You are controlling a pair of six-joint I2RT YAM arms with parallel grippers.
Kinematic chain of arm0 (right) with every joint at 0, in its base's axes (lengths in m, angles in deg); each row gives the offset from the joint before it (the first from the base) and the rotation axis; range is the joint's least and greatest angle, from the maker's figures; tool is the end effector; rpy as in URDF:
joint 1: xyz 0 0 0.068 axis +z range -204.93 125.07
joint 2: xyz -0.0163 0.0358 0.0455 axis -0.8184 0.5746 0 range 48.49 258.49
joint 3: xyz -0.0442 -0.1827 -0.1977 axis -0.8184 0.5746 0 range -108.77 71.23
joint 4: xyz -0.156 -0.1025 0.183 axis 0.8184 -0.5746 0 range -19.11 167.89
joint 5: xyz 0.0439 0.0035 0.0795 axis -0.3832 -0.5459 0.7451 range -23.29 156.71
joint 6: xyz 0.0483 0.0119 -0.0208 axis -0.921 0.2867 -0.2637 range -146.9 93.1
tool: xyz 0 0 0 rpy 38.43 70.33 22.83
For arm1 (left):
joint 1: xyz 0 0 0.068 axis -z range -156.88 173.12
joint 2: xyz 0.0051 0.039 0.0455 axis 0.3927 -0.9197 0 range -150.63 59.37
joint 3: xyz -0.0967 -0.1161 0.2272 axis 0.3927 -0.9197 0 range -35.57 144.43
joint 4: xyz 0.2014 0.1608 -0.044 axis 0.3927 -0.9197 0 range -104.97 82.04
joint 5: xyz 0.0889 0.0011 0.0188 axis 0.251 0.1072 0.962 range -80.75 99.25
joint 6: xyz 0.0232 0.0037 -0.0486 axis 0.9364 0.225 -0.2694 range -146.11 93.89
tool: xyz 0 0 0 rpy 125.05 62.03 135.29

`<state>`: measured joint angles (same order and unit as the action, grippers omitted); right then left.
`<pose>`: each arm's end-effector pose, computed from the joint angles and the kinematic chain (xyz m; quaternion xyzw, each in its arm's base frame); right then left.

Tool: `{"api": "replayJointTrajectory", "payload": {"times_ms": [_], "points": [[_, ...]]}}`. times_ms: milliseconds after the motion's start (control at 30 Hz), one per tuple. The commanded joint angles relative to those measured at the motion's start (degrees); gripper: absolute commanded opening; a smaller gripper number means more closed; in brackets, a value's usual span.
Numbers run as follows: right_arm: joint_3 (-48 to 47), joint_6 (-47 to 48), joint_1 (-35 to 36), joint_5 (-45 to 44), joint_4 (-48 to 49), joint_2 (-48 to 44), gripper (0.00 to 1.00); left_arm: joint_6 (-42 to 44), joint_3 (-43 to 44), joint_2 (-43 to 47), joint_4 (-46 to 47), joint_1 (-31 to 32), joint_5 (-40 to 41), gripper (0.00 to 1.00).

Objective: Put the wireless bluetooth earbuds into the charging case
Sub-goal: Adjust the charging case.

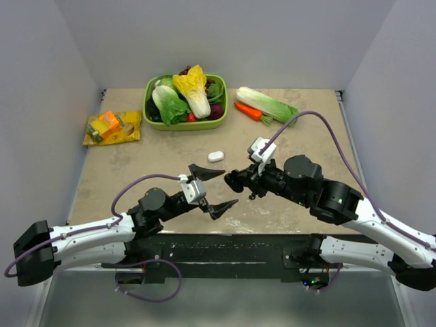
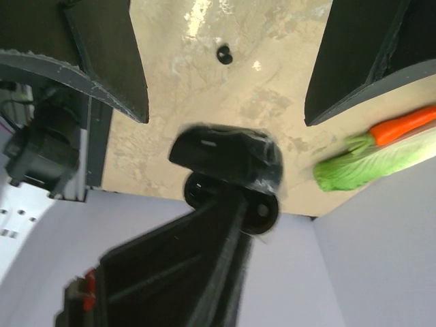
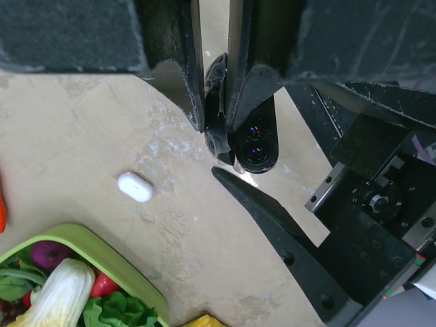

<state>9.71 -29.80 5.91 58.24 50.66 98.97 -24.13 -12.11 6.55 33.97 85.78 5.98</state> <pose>0.0951 0.1596 0.3925 -0.3474 0.7191 0.2661 0.5398 0.0948 -0.1877 0.2798 0.3531 0.5164 -0.4094 0.6641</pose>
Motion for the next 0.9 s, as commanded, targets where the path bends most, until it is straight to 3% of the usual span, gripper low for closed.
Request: {"api": "replayJointTrajectory", "payload": {"times_ms": [0,167,400,667,867], "points": [[-5.5,7.9,1.6,5.0,-5.5,0.9,0.00,-1.5,3.4,2.4,-10.2,-0.2,-10.1,1.00],[-4.1,8.9,2.6,4.8,-5.2,0.5,0.00,-2.1,5.4,2.9,-11.7,-2.7,-16.9,0.98],[-3.7,9.0,3.1,4.7,-5.4,0.7,0.00,-9.1,7.2,0.0,-7.6,-9.6,-28.9,0.91],[-2.9,8.5,3.4,4.9,-4.9,0.8,0.00,-10.9,8.4,-2.6,-4.8,-11.0,-33.7,0.78],[-2.8,8.5,3.4,4.7,-4.7,1.4,0.00,-12.3,9.7,-4.0,-3.6,-11.0,-35.8,0.76]]}}
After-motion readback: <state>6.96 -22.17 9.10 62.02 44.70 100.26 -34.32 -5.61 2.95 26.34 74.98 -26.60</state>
